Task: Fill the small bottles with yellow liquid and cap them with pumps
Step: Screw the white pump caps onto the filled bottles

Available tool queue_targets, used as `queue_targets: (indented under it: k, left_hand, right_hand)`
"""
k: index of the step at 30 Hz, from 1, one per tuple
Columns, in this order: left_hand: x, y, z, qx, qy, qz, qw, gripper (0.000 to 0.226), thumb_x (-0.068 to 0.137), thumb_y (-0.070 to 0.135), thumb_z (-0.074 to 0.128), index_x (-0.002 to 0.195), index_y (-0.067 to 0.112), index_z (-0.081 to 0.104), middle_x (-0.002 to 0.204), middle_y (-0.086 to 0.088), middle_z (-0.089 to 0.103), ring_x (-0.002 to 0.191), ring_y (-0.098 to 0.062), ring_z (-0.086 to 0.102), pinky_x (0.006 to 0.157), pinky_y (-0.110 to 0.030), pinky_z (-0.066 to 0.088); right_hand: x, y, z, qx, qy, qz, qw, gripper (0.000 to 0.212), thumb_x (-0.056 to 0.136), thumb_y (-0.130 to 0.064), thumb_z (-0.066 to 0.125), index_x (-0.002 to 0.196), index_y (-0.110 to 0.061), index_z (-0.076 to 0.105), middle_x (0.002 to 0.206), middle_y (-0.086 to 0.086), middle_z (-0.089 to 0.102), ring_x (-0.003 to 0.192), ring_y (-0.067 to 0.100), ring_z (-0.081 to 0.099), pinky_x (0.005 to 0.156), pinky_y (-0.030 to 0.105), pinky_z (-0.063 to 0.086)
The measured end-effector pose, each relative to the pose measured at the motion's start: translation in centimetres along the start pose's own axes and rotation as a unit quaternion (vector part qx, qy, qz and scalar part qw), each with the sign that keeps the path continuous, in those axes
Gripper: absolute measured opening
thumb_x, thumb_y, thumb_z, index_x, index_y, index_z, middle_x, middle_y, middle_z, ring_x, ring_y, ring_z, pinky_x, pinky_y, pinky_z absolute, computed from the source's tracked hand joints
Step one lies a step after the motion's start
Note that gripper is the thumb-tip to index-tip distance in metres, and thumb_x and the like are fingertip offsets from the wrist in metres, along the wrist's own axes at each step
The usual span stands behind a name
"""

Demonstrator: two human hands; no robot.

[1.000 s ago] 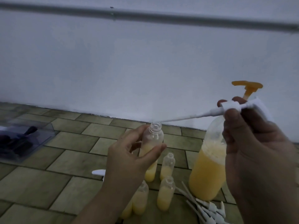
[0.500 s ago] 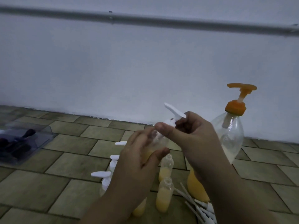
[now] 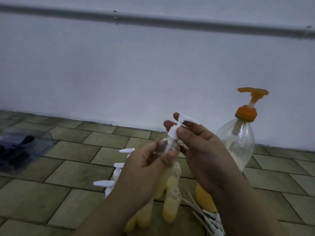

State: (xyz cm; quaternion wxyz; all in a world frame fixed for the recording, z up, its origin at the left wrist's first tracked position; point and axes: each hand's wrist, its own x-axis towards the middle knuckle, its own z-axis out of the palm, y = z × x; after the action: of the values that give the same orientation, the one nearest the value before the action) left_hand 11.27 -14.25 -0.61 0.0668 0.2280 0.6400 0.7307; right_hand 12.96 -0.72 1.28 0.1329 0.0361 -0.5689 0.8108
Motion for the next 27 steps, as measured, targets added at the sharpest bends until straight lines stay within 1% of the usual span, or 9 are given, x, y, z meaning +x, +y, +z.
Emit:
queue_targets:
  k: [3, 5, 8, 10, 14, 17, 20, 24, 27]
  left_hand:
    - [-0.2, -0.1, 0.1, -0.003, -0.007, -0.003, 1.0, 0.029, 0.064, 0.041, 0.061, 0.086, 0.026, 0.072, 0.068, 0.005, 0.069, 0.061, -0.001, 0.061, 0.051, -0.014, 0.048]
    - [-0.2, -0.1, 0.1, -0.002, -0.001, -0.012, 1.0, 0.032, 0.063, 0.042, 0.059, 0.088, 0.026, 0.07, 0.069, 0.007, 0.069, 0.061, 0.001, 0.061, 0.051, -0.012, 0.047]
    - [-0.2, -0.2, 0.1, 0.011, 0.0, -0.008, 1.0, 0.033, 0.063, 0.042, 0.059, 0.091, 0.028, 0.069, 0.073, 0.01, 0.07, 0.063, 0.003, 0.062, 0.05, -0.01, 0.046]
    - [-0.3, -0.2, 0.2, 0.028, -0.009, -0.003, 1.0, 0.034, 0.064, 0.041, 0.059, 0.094, 0.028, 0.068, 0.077, 0.01, 0.07, 0.065, 0.005, 0.062, 0.051, -0.008, 0.045]
    - [-0.1, -0.9, 0.0, 0.026, 0.008, -0.006, 1.0, 0.027, 0.069, 0.034, 0.065, 0.095, 0.029, 0.068, 0.081, 0.018, 0.071, 0.07, 0.008, 0.062, 0.054, -0.007, 0.045]
    - [0.0, -1.6, -0.2, 0.076, 0.022, 0.022, 0.997, 0.03, 0.076, 0.022, 0.071, 0.094, 0.044, 0.061, 0.091, 0.028, 0.068, 0.086, 0.012, 0.061, 0.065, -0.004, 0.046]
    - [0.1, -1.9, -0.1, 0.102, 0.032, 0.039, 0.993, 0.029, 0.077, 0.023, 0.071, 0.093, 0.045, 0.062, 0.091, 0.024, 0.07, 0.087, 0.01, 0.062, 0.068, -0.007, 0.047]
    - [0.1, -1.8, 0.0, 0.071, 0.015, 0.01, 0.997, 0.019, 0.079, 0.02, 0.069, 0.088, 0.036, 0.066, 0.086, 0.018, 0.071, 0.079, 0.009, 0.062, 0.058, -0.004, 0.045]
    - [0.1, -2.1, 0.2, 0.16, 0.043, 0.079, 0.983, 0.028, 0.077, 0.023, 0.073, 0.094, 0.043, 0.062, 0.088, 0.019, 0.07, 0.087, 0.009, 0.061, 0.067, -0.006, 0.047]
  right_hand:
    - [-0.1, -0.1, 0.0, -0.022, 0.04, -0.017, 0.999, 0.045, 0.056, -0.028, 0.081, 0.099, -0.017, 0.071, 0.082, -0.003, 0.072, 0.087, 0.013, 0.069, 0.076, 0.027, 0.053]
    - [-0.3, -0.1, 0.1, -0.027, 0.019, -0.008, 0.999, 0.048, 0.061, -0.037, 0.079, 0.104, -0.018, 0.071, 0.099, -0.003, 0.073, 0.101, 0.015, 0.066, 0.088, 0.036, 0.05]
    - [-0.4, 0.3, 0.0, -0.04, 0.042, -0.007, 0.998, 0.035, 0.063, -0.018, 0.071, 0.096, -0.008, 0.07, 0.093, 0.003, 0.073, 0.089, 0.015, 0.068, 0.078, 0.032, 0.053]
    - [-0.6, 0.3, 0.0, -0.053, 0.052, -0.021, 0.997, 0.038, 0.056, -0.025, 0.075, 0.09, -0.009, 0.071, 0.082, 0.004, 0.067, 0.077, 0.014, 0.065, 0.067, 0.022, 0.054]
    - [-0.7, 0.1, -0.2, -0.057, 0.004, -0.004, 0.998, 0.023, 0.067, -0.023, 0.071, 0.087, -0.014, 0.075, 0.101, 0.007, 0.072, 0.097, 0.021, 0.066, 0.083, 0.031, 0.053]
    - [-0.5, 0.8, -0.1, -0.099, 0.074, -0.012, 0.992, 0.032, 0.053, -0.023, 0.078, 0.078, -0.008, 0.065, 0.083, 0.014, 0.061, 0.076, 0.022, 0.06, 0.071, 0.03, 0.052]
    - [-0.6, 1.1, 0.0, -0.12, 0.084, -0.006, 0.989, 0.046, 0.052, -0.032, 0.077, 0.086, -0.004, 0.063, 0.082, 0.01, 0.062, 0.077, 0.02, 0.061, 0.07, 0.026, 0.052]
    - [-0.9, 0.7, -0.5, -0.08, 0.045, 0.03, 0.995, 0.036, 0.065, -0.021, 0.067, 0.099, -0.008, 0.07, 0.098, 0.005, 0.074, 0.094, 0.014, 0.068, 0.076, 0.023, 0.05]
    - [-0.9, 0.9, -0.2, -0.06, 0.088, 0.003, 0.994, 0.025, 0.057, -0.015, 0.072, 0.082, -0.01, 0.073, 0.084, 0.009, 0.074, 0.077, 0.014, 0.07, 0.065, 0.021, 0.053]
